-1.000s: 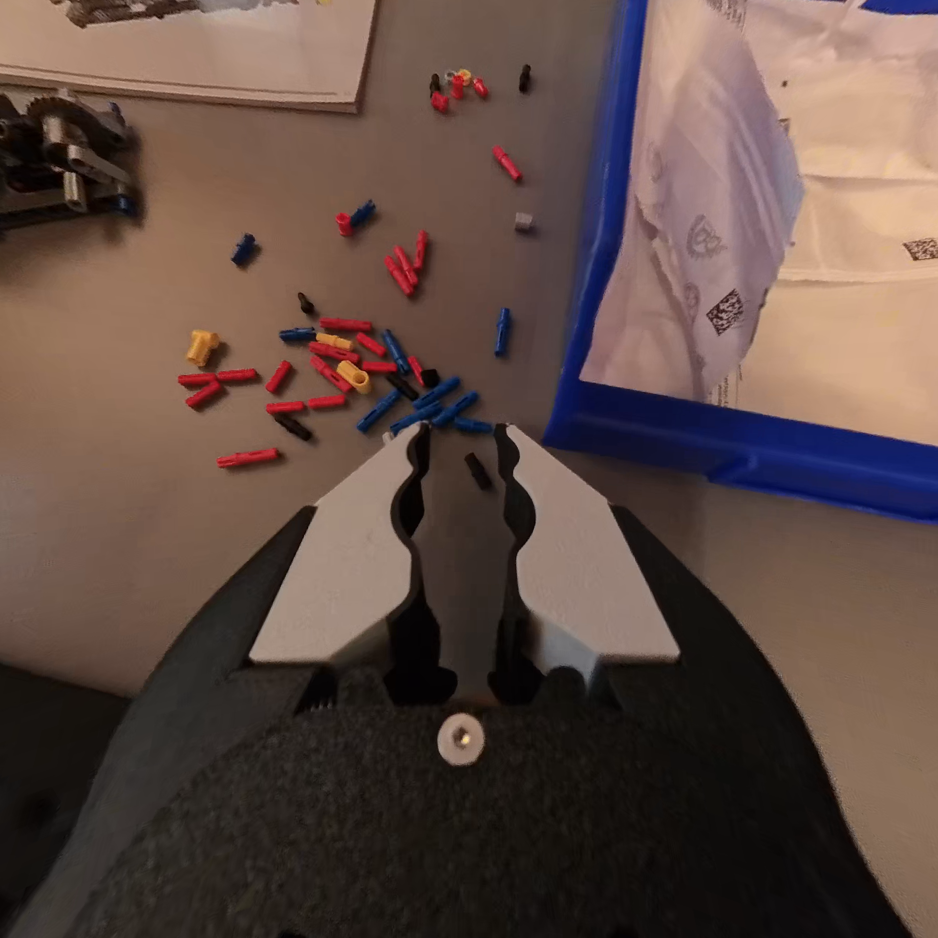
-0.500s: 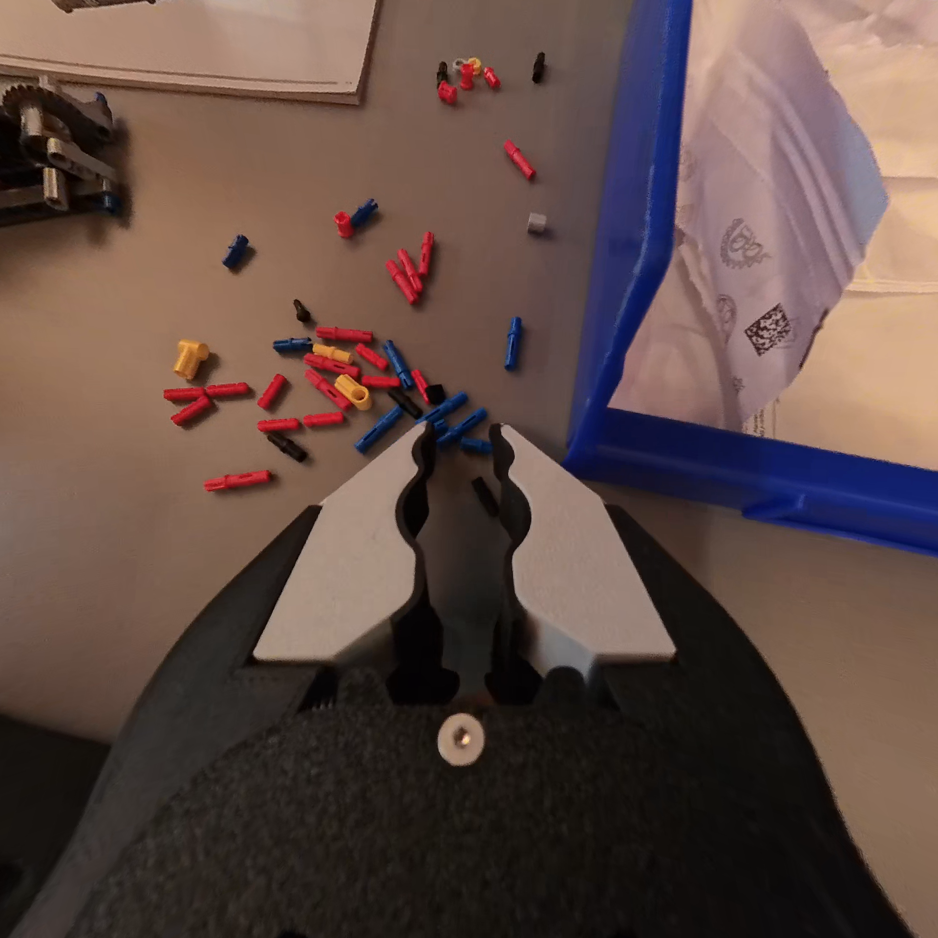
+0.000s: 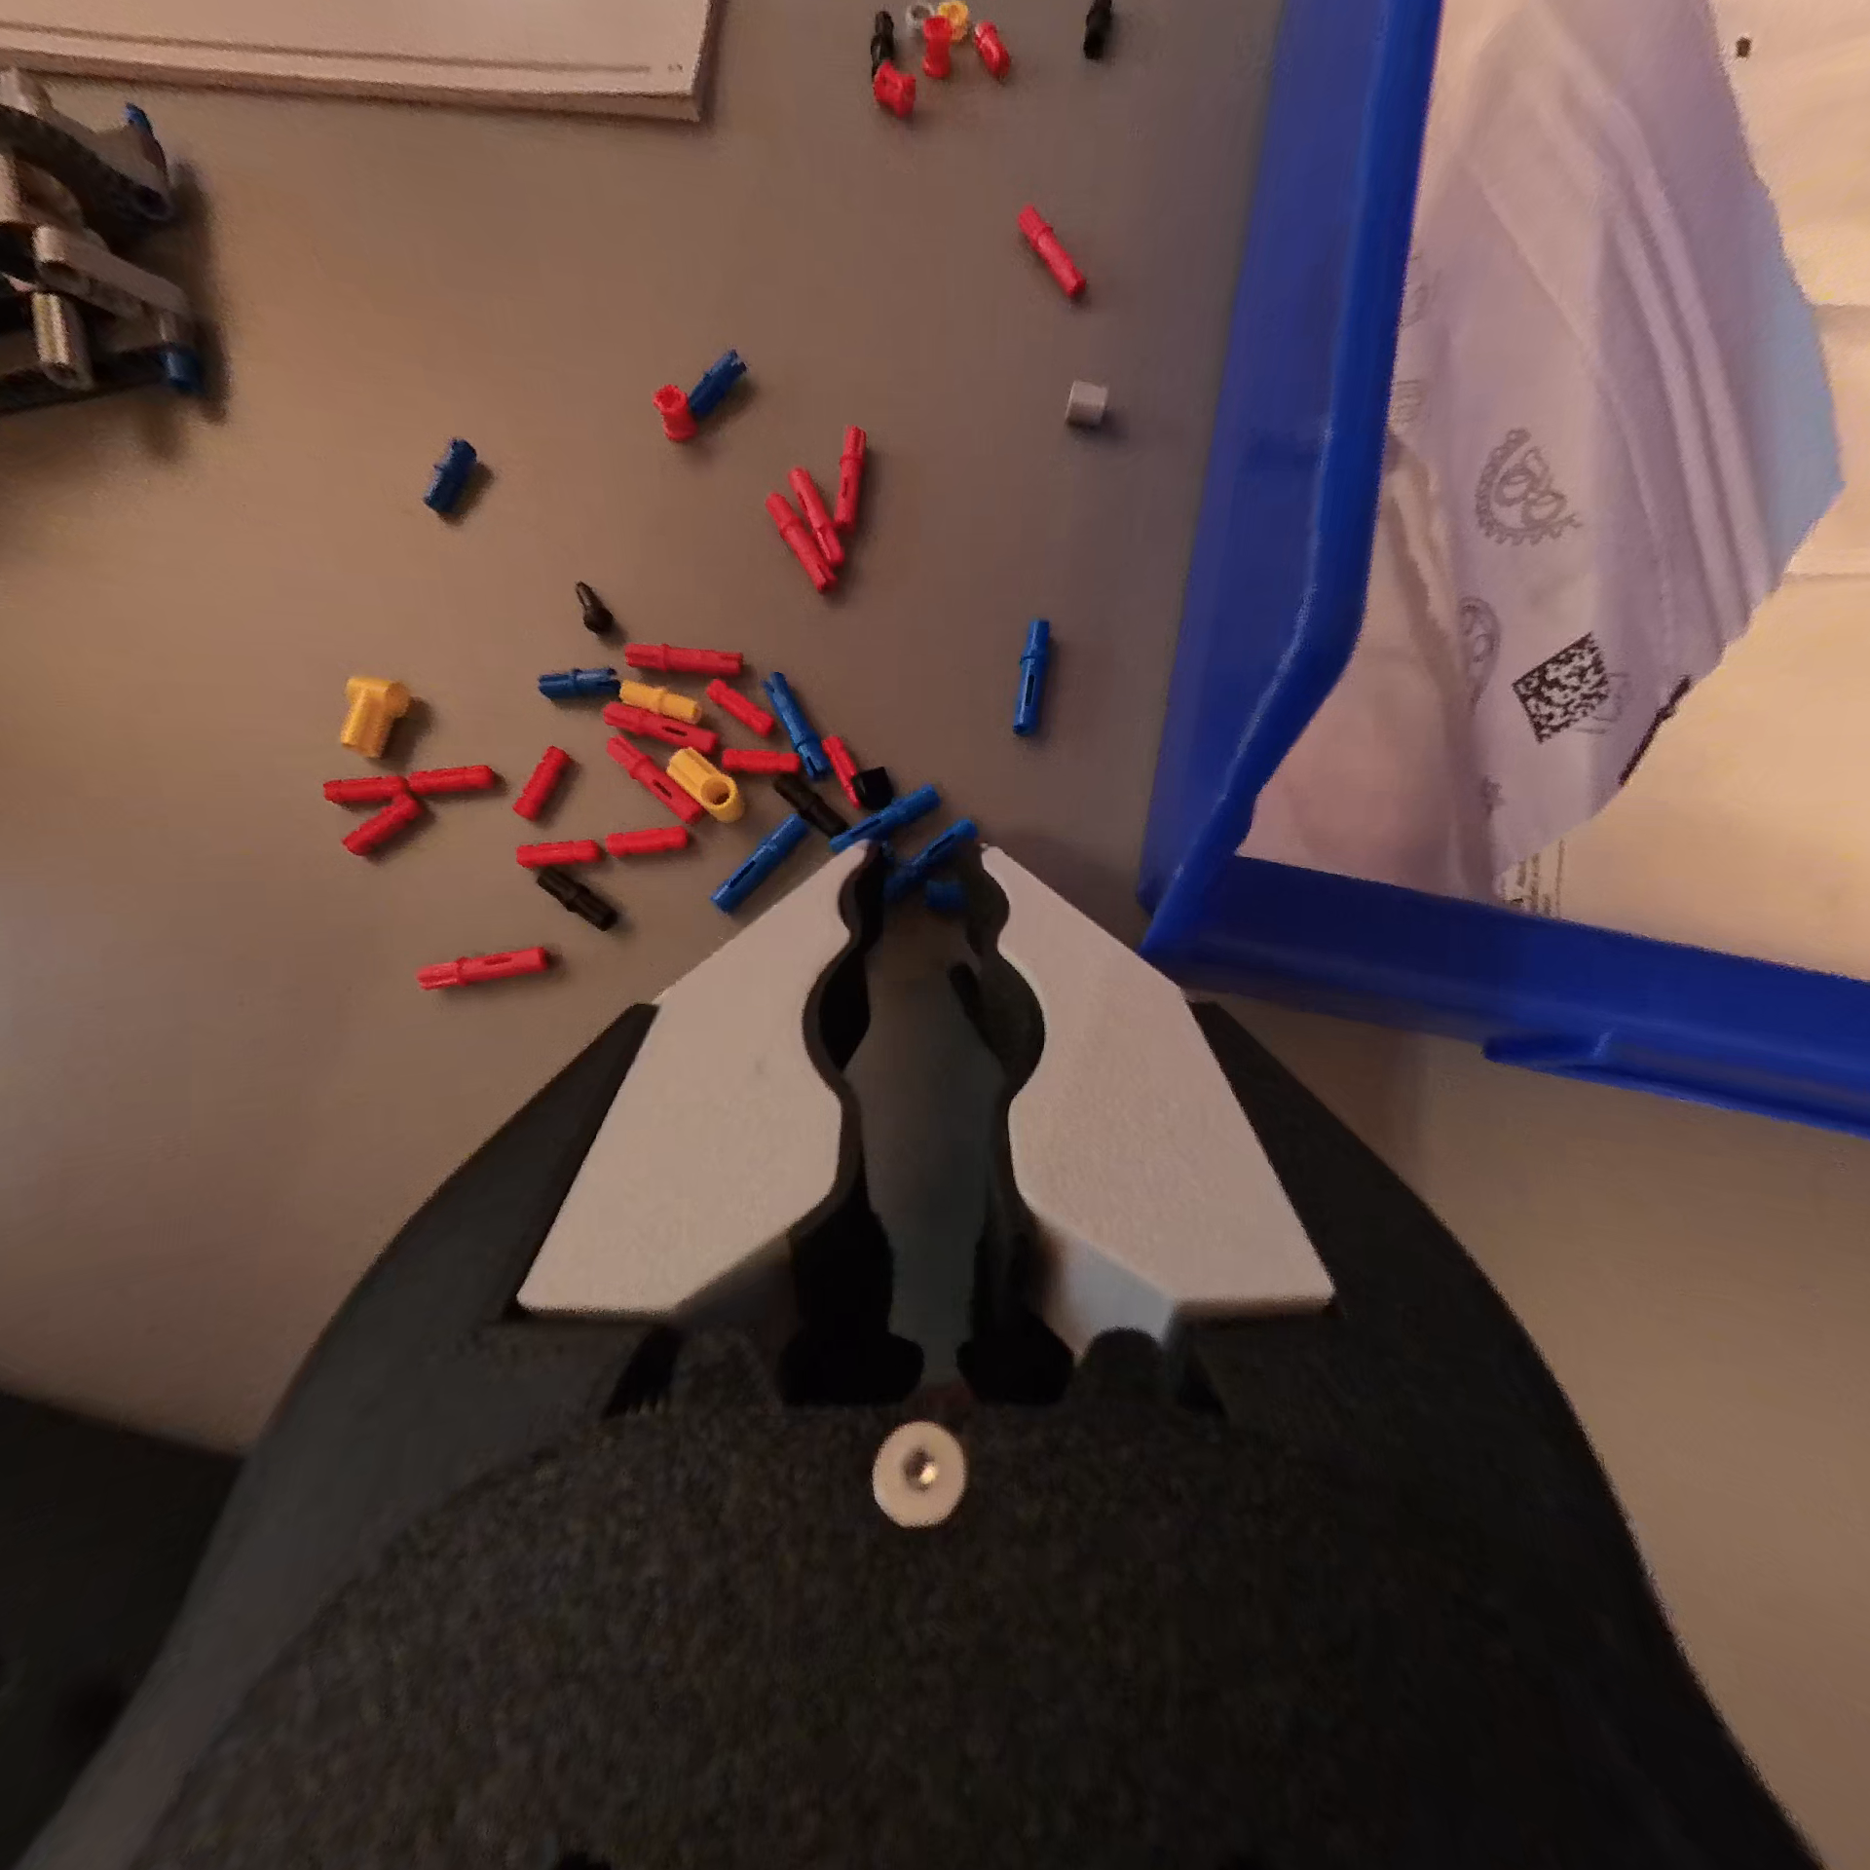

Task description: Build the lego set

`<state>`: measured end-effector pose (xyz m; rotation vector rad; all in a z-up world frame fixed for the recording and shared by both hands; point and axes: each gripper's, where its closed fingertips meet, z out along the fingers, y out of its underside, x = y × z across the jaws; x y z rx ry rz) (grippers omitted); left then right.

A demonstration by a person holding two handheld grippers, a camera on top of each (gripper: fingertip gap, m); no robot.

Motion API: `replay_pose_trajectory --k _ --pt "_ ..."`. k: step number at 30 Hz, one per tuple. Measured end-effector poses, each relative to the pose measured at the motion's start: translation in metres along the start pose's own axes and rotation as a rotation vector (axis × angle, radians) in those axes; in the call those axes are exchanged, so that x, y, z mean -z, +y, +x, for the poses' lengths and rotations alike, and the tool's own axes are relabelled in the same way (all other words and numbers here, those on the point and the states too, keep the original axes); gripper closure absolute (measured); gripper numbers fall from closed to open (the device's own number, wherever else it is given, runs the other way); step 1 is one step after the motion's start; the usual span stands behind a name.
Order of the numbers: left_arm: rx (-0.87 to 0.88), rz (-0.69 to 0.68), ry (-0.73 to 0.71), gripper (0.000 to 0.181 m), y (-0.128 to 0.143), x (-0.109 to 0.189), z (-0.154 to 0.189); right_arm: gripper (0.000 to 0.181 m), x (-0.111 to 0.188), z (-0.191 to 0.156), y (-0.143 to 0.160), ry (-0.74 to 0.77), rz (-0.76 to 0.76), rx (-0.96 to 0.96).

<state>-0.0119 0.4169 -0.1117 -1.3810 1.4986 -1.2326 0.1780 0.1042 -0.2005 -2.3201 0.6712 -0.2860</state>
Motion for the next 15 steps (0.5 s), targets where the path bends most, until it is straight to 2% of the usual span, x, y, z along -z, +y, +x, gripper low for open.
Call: replay_pose_trajectory --k 4,15 --pt "-0.005 -0.001 -0.008 0.145 0.0 0.0008 -0.001 0.167 -0.0023 0.0017 0.0051 0.016 -0.055 -0.025" --pt "-0.021 -0.011 -0.022 0.145 0.0017 0.0013 -0.0024 0.177 -0.0032 0.0 -0.002 0.079 -0.042 0.005"
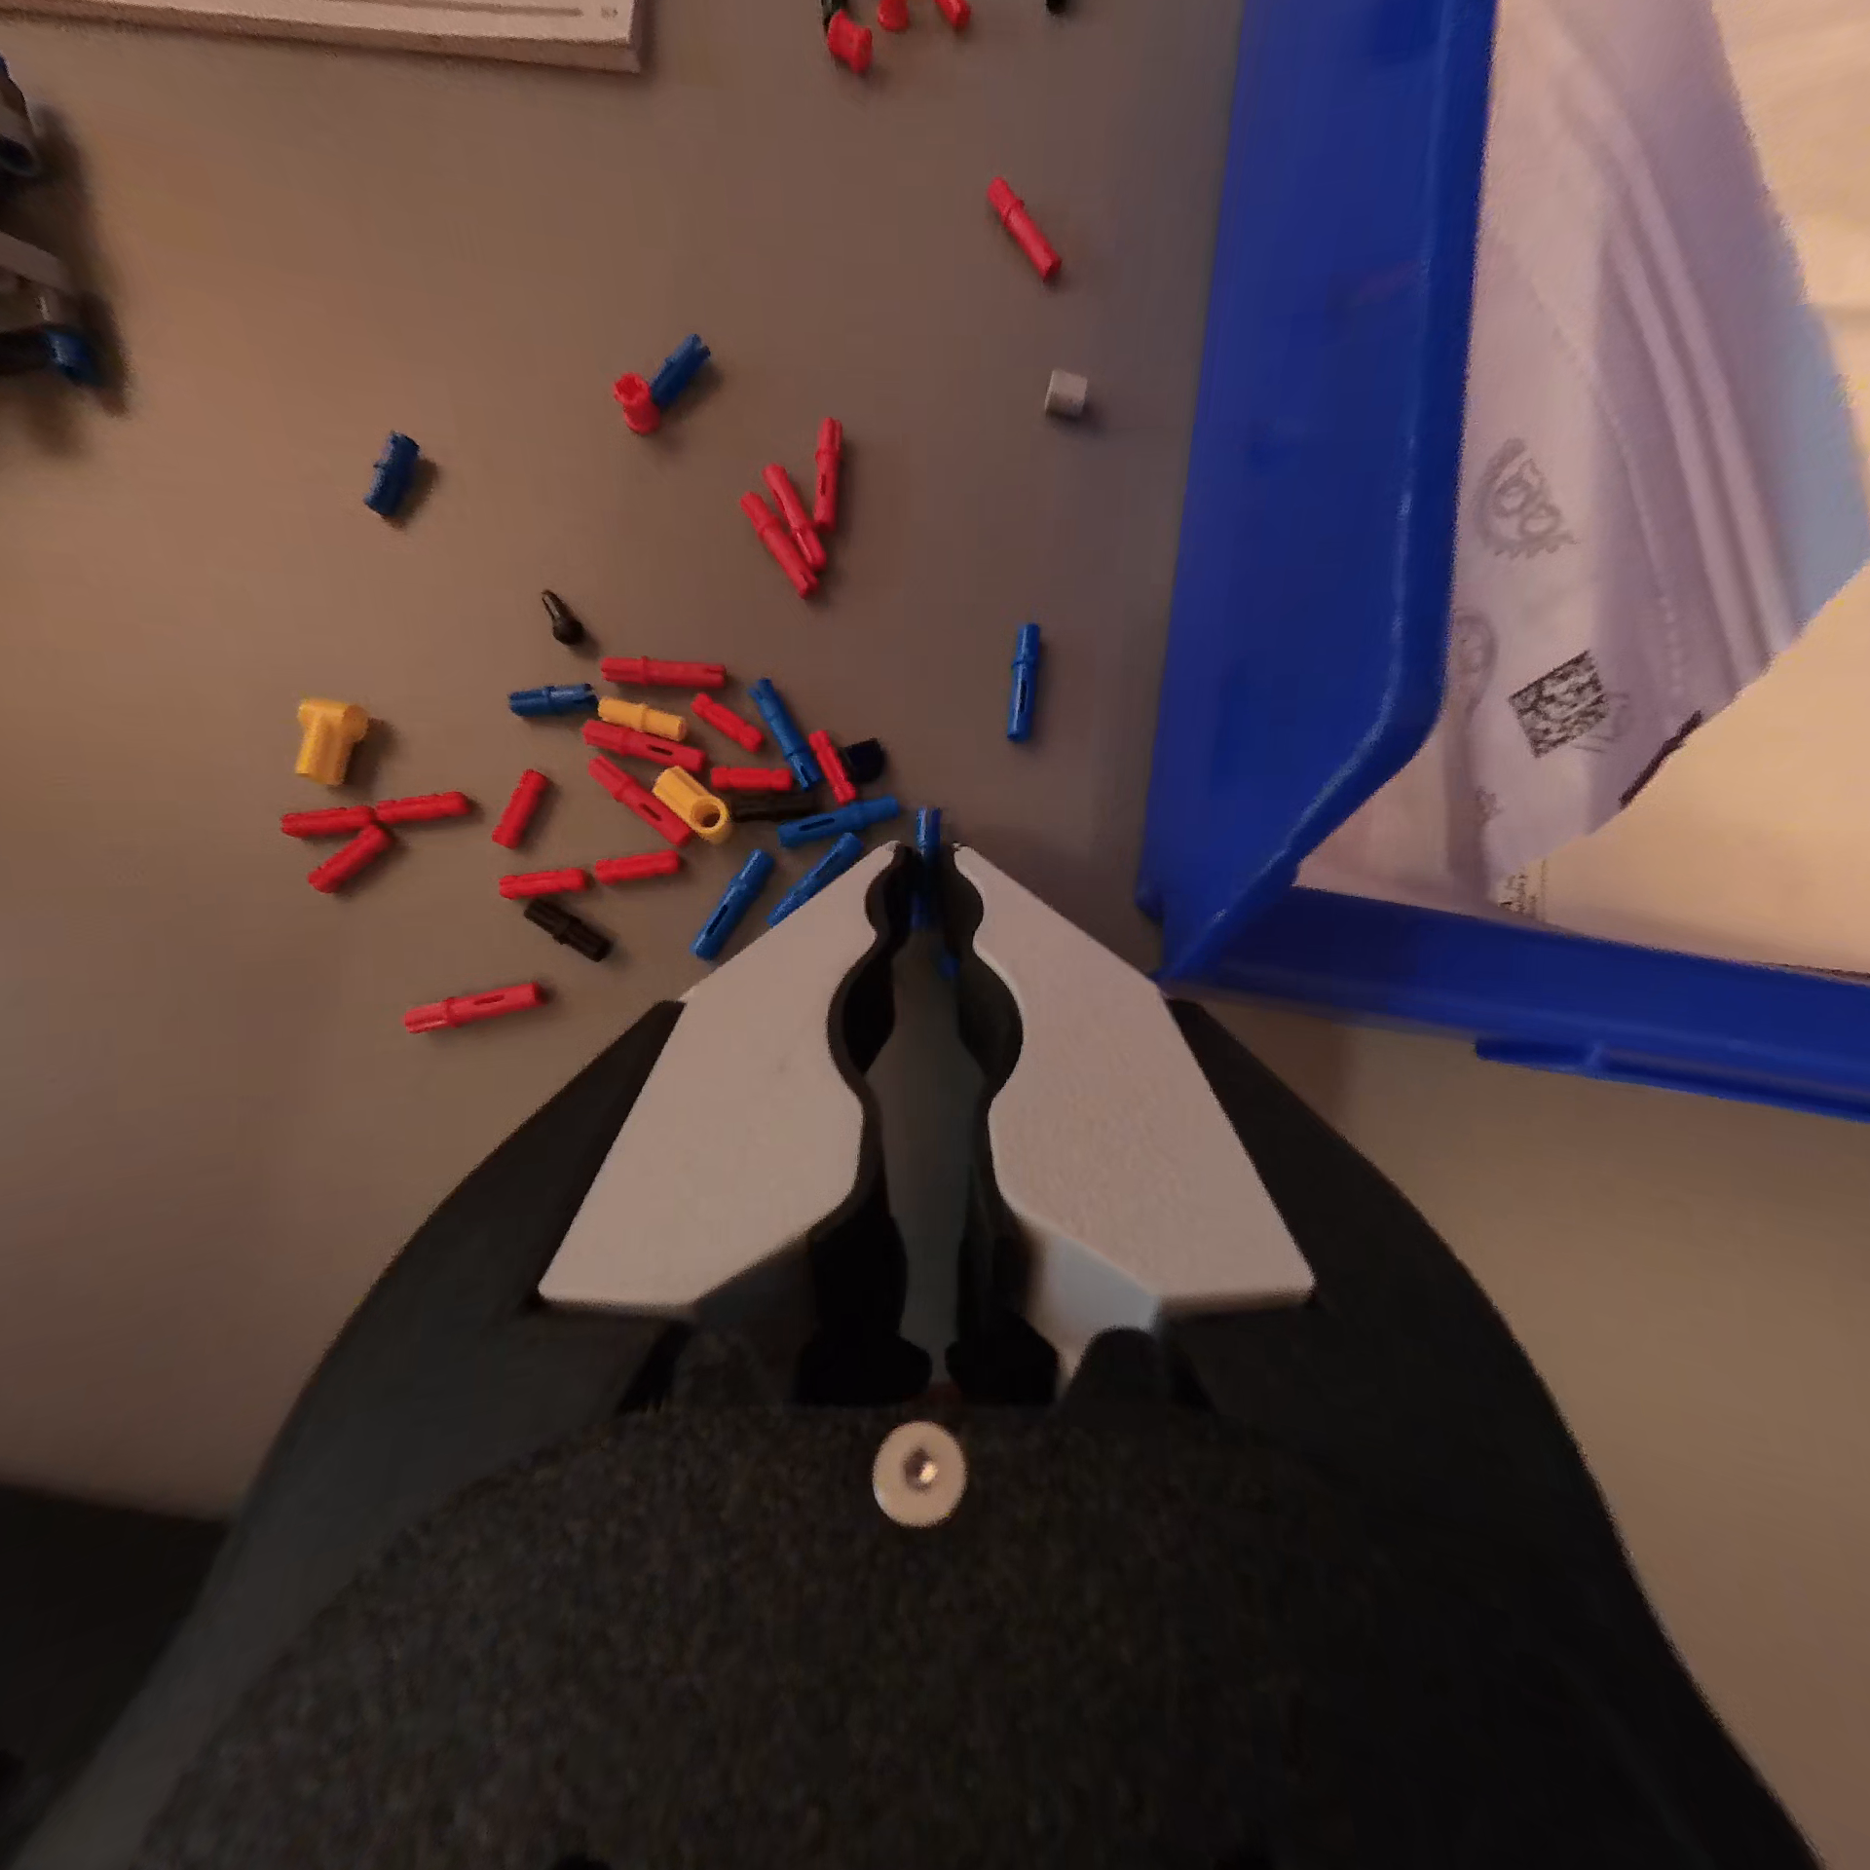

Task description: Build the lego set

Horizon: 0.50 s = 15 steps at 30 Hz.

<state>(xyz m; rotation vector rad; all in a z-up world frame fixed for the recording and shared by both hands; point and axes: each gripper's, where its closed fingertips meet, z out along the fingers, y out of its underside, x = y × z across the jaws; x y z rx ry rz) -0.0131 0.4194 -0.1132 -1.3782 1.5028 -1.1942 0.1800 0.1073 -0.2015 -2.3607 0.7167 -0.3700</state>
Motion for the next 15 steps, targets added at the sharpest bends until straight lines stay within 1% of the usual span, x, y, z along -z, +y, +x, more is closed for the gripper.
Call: replay_pose_trajectory --k 3,4,5,6,9,11,13,15 --pt "0.003 0.004 -0.008 0.145 0.0 0.0 -0.002 0.177 0.02 -0.01 -0.023 0.013 0.099 0.098" --pt "0.006 0.002 -0.008 0.145 0.0 0.0 -0.003 0.177 0.028 -0.02 -0.033 -0.006 0.143 0.144" --pt "0.009 -0.001 -0.007 0.145 0.001 -0.001 -0.003 0.178 0.036 -0.036 -0.041 -0.06 0.182 0.195" --pt "0.01 -0.005 -0.008 0.145 0.001 -0.001 -0.003 0.177 0.042 -0.059 -0.045 -0.146 0.21 0.246" --pt "0.0 -0.012 -0.017 0.145 0.003 -0.001 -0.004 0.177 0.054 -0.133 -0.036 -0.432 0.224 0.4" --pt "-0.007 -0.017 -0.027 0.146 0.003 -0.001 -0.005 0.177 0.053 -0.172 -0.024 -0.553 0.202 0.459" --pt "-0.006 -0.021 -0.032 0.146 0.004 0.0 -0.006 0.177 0.046 -0.199 -0.01 -0.612 0.147 0.498" --pt "-0.003 -0.02 -0.038 0.146 0.004 0.001 -0.008 0.177 0.037 -0.214 -0.005 -0.607 0.123 0.533"
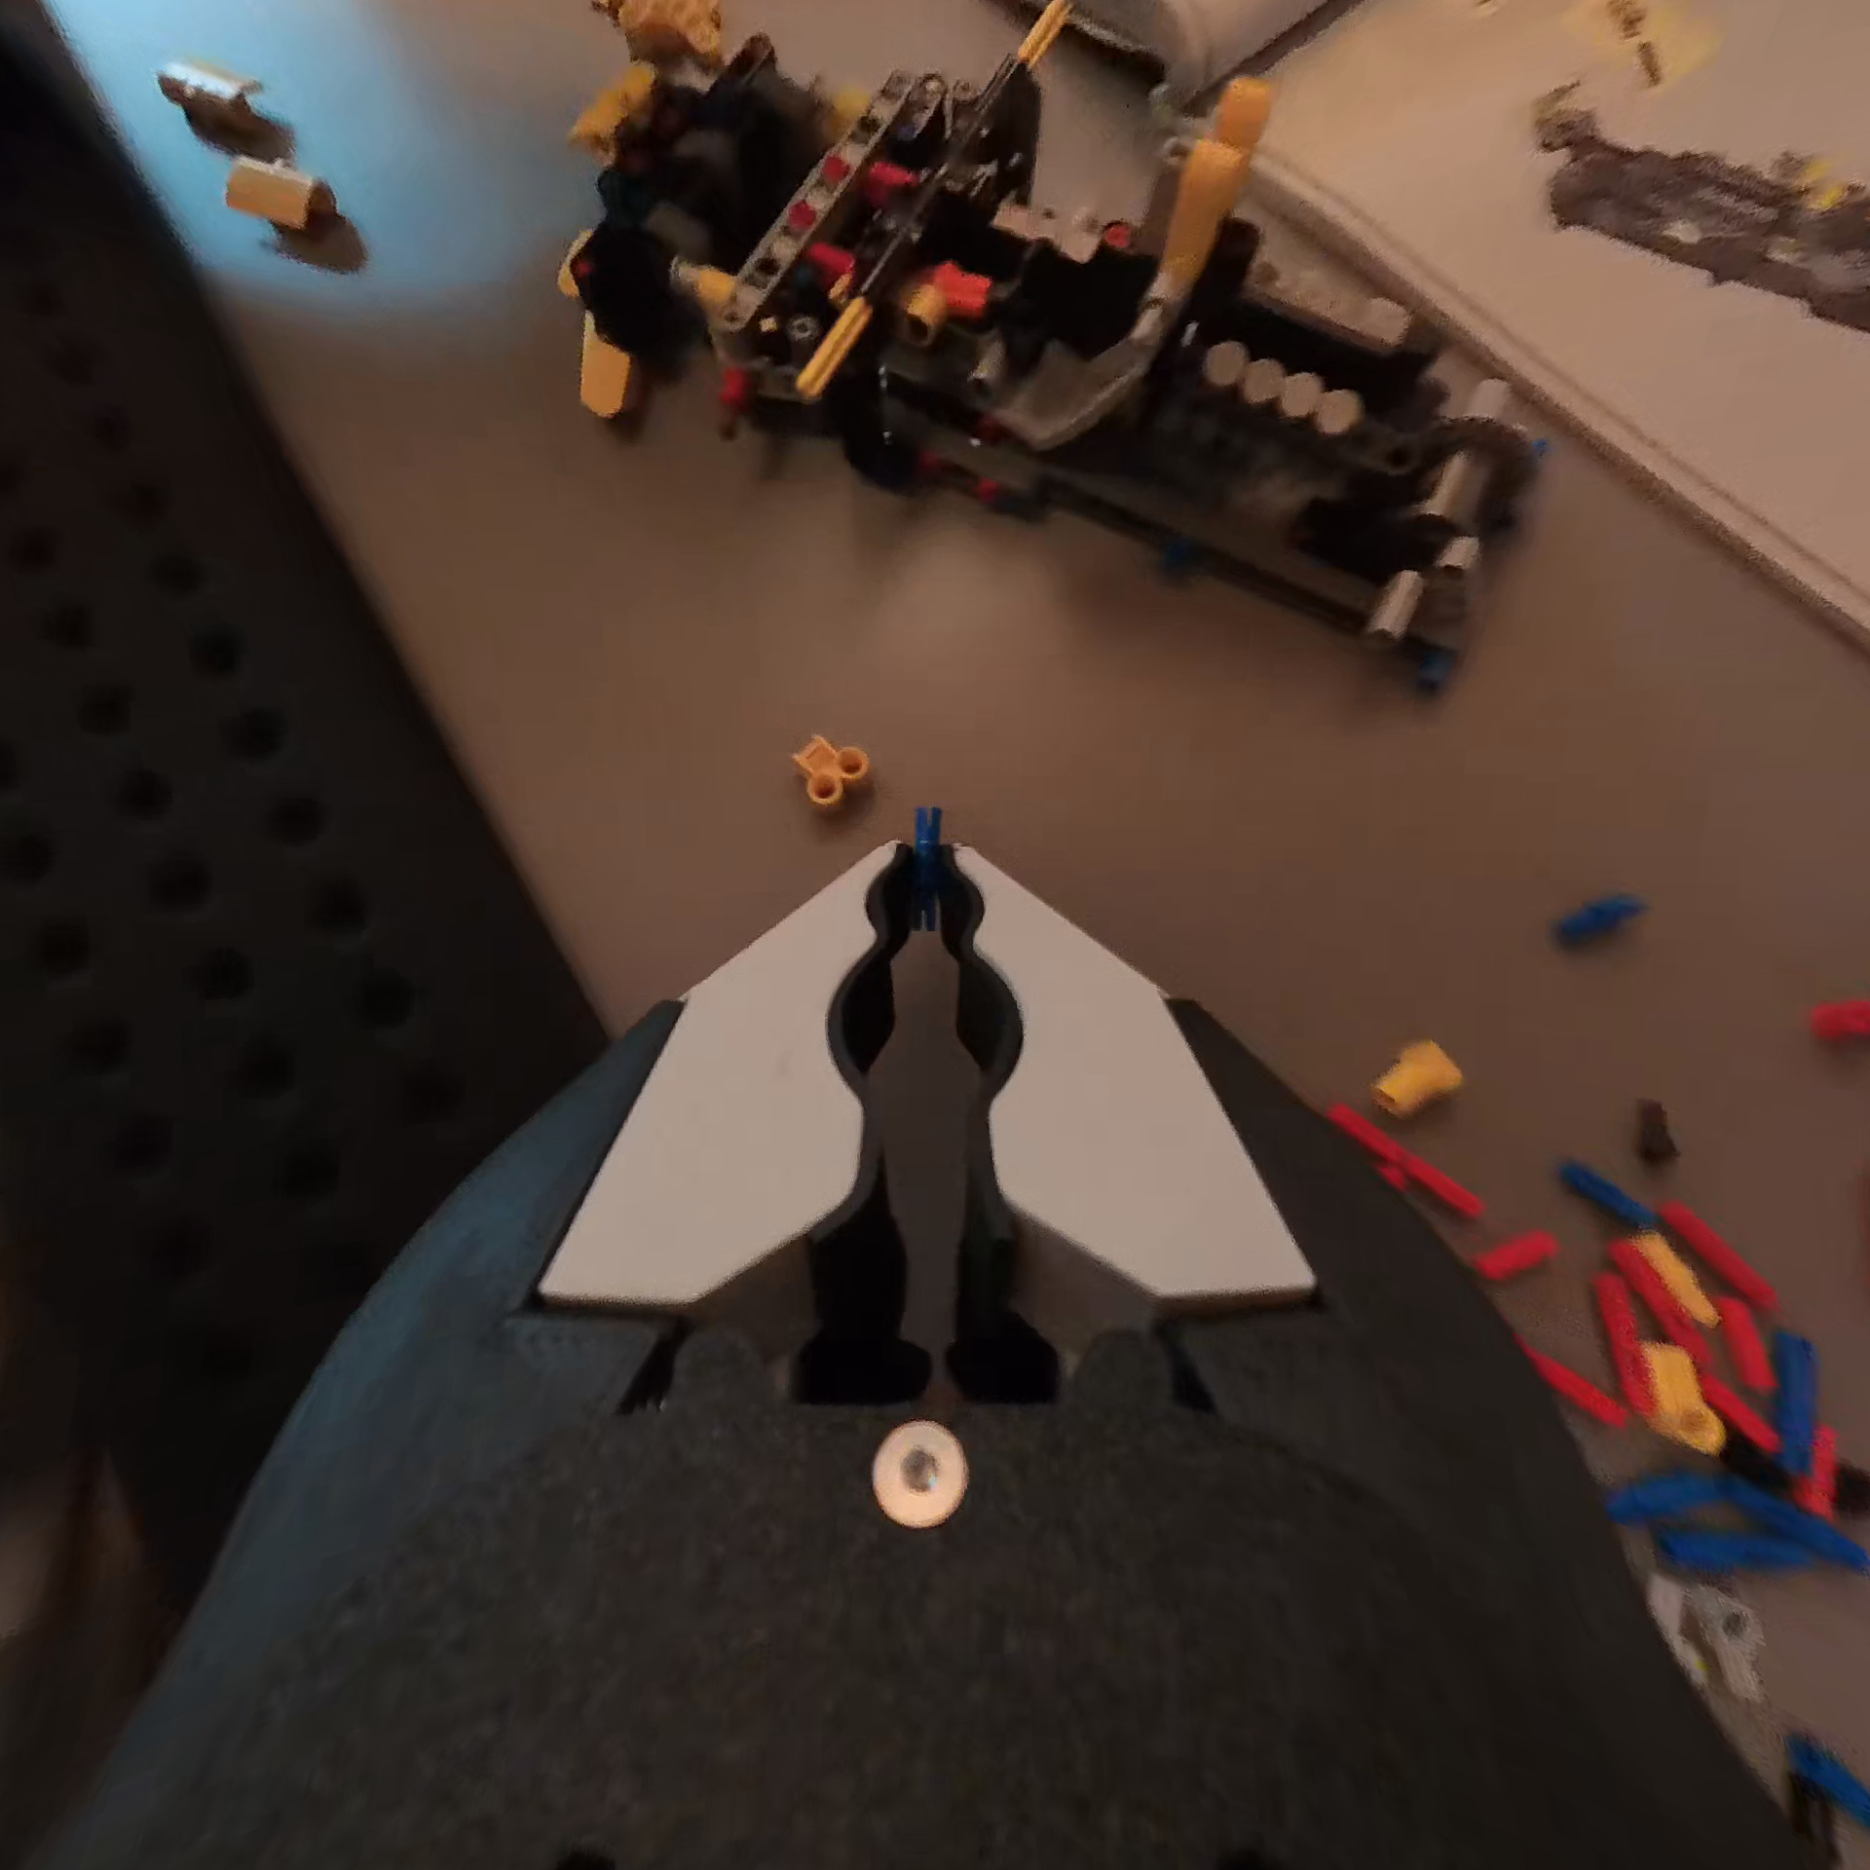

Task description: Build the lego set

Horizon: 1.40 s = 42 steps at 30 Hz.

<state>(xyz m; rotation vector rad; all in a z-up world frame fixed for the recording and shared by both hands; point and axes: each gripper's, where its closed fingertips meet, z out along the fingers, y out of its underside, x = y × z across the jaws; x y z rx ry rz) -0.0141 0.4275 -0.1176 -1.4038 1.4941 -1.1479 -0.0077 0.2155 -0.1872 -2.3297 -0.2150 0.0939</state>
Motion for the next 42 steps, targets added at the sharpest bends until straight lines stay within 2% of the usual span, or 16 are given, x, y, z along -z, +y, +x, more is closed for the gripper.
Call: replay_pose_trajectory --k 4,9,14,18,24,27,31,38,42 --pt "0.006 -0.004 -0.007 0.146 0.001 0.001 -0.003 0.177 -0.017 -0.007 0.0 -0.004 -0.043 0.021" --pt "-0.005 -0.02 -0.021 0.146 0.003 0.001 -0.005 0.175 -0.024 -0.002 0.003 0.038 -0.071 0.05" --pt "-0.001 -0.037 -0.032 0.146 0.006 0.0 -0.007 0.162 -0.021 0.003 0.002 0.043 -0.059 0.011" --pt "0.001 -0.039 -0.034 0.146 0.007 0.001 -0.008 0.161 -0.004 0.025 0.0 0.093 -0.002 -0.057" --pt "0.003 -0.04 -0.03 0.146 0.007 0.0 -0.007 0.16 0.04 0.111 0.016 0.382 0.092 -0.306" --pt "0.003 -0.043 -0.031 0.146 0.008 0.0 -0.008 0.16 0.049 0.135 0.034 0.463 0.045 -0.304" --pt "0.007 -0.041 -0.032 0.146 0.008 -0.001 -0.009 0.161 0.046 0.145 0.045 0.435 0.016 -0.33" --pt "0.007 -0.048 -0.028 0.146 0.01 -0.001 -0.009 0.162 0.088 0.162 0.072 0.53 0.024 -0.417" --pt "-0.01 -0.063 -0.012 0.146 0.012 -0.005 -0.004 0.162 0.094 0.159 0.089 0.535 0.006 -0.441"
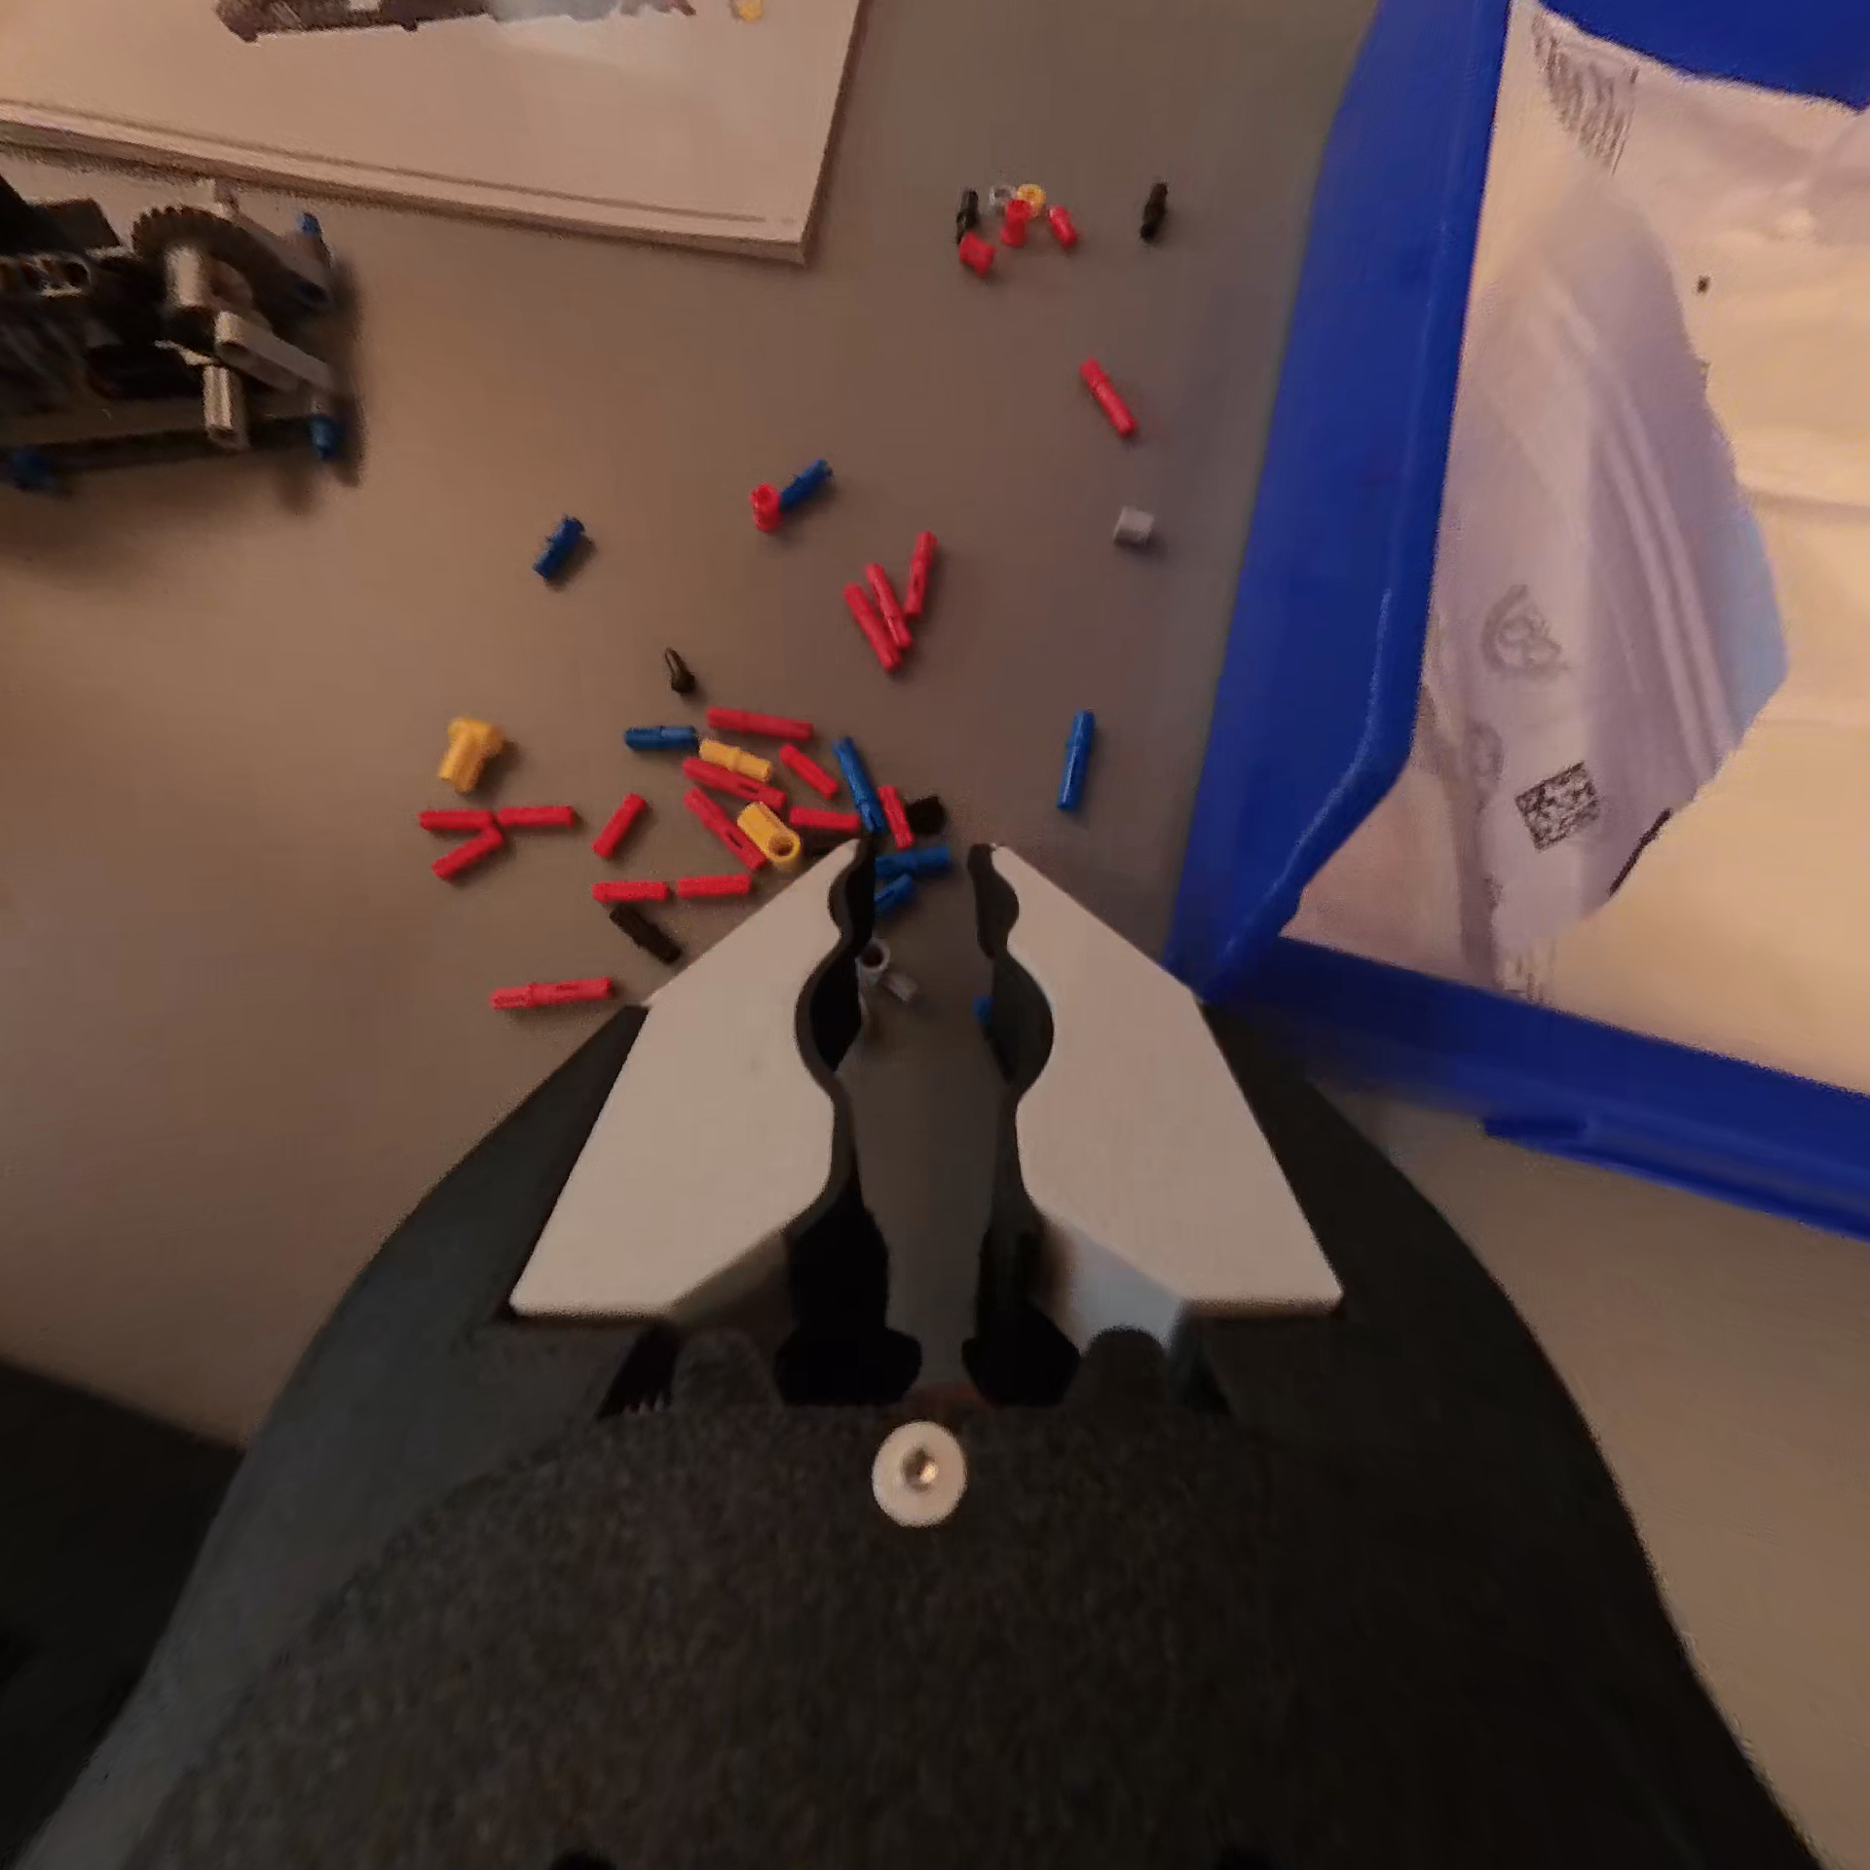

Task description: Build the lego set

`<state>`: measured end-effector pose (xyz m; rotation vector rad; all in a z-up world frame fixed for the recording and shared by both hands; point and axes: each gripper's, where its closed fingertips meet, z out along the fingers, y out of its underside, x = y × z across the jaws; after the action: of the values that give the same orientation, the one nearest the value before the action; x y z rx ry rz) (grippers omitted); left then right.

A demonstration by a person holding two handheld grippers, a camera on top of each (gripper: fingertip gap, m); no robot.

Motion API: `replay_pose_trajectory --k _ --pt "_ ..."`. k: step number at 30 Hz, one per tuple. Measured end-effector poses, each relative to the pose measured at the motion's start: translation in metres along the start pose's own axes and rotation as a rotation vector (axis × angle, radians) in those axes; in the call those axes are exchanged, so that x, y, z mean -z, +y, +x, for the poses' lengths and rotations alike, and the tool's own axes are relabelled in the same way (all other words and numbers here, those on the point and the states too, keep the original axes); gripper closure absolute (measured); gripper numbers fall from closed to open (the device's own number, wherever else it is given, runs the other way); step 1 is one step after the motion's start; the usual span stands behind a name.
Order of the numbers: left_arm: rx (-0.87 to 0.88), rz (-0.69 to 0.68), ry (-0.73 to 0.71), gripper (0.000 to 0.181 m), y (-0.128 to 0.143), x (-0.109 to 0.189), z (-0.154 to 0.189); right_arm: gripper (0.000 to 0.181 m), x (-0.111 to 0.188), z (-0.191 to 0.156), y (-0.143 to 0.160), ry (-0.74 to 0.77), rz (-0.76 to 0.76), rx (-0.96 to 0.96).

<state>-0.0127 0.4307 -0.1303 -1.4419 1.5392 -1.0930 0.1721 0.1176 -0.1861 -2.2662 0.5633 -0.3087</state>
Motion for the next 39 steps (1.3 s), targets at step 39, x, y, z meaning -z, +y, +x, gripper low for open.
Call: replay_pose_trajectory --k 39 --pt "0.027 0.013 -0.068 0.146 0.001 0.011 -0.025 0.175 -0.023 -0.206 -0.007 -0.513 -0.039 0.432"
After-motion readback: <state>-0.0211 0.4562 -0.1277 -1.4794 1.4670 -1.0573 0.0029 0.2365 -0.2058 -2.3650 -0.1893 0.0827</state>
